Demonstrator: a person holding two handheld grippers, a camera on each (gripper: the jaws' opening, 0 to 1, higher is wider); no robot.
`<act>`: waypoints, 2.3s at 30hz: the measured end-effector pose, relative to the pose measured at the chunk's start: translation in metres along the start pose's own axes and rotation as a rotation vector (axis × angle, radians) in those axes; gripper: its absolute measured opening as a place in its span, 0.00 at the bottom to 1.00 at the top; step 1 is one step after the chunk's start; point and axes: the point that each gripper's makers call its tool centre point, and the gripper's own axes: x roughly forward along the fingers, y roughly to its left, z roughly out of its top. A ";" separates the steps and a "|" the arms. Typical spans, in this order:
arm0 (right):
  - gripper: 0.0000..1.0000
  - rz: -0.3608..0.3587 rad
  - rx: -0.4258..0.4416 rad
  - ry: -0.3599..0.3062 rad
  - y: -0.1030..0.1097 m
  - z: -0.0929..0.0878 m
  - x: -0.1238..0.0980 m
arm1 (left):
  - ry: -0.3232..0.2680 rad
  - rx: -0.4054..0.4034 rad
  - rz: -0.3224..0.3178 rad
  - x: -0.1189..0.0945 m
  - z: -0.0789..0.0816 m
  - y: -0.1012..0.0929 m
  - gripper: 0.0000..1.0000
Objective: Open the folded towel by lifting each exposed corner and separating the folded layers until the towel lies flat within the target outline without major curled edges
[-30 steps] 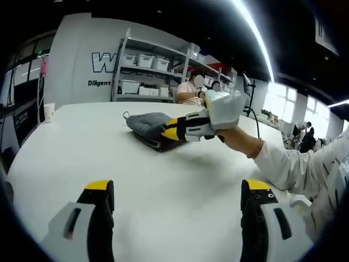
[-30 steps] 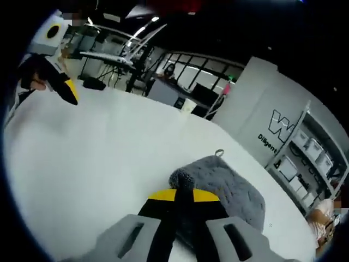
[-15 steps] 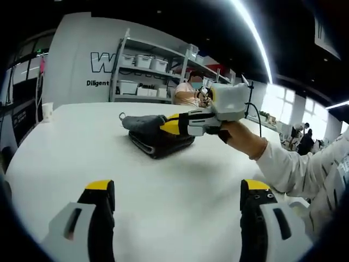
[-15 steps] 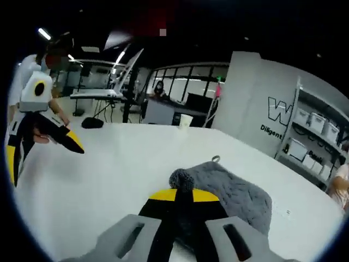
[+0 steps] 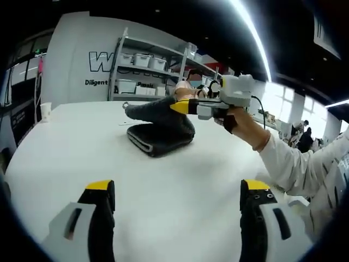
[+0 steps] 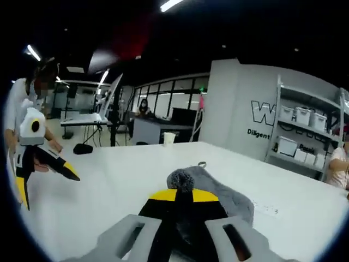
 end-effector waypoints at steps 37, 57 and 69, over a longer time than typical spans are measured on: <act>0.00 -0.430 0.173 -0.099 -0.145 -0.018 -0.114 | 0.007 0.012 -0.013 0.001 -0.001 -0.006 0.93; 0.00 -0.561 0.269 0.033 -0.180 -0.101 -0.151 | 0.017 0.020 -0.017 0.003 -0.005 -0.011 0.92; 0.01 -0.564 0.305 0.136 -0.179 -0.150 -0.162 | 0.040 0.029 -0.025 0.008 -0.009 -0.014 0.92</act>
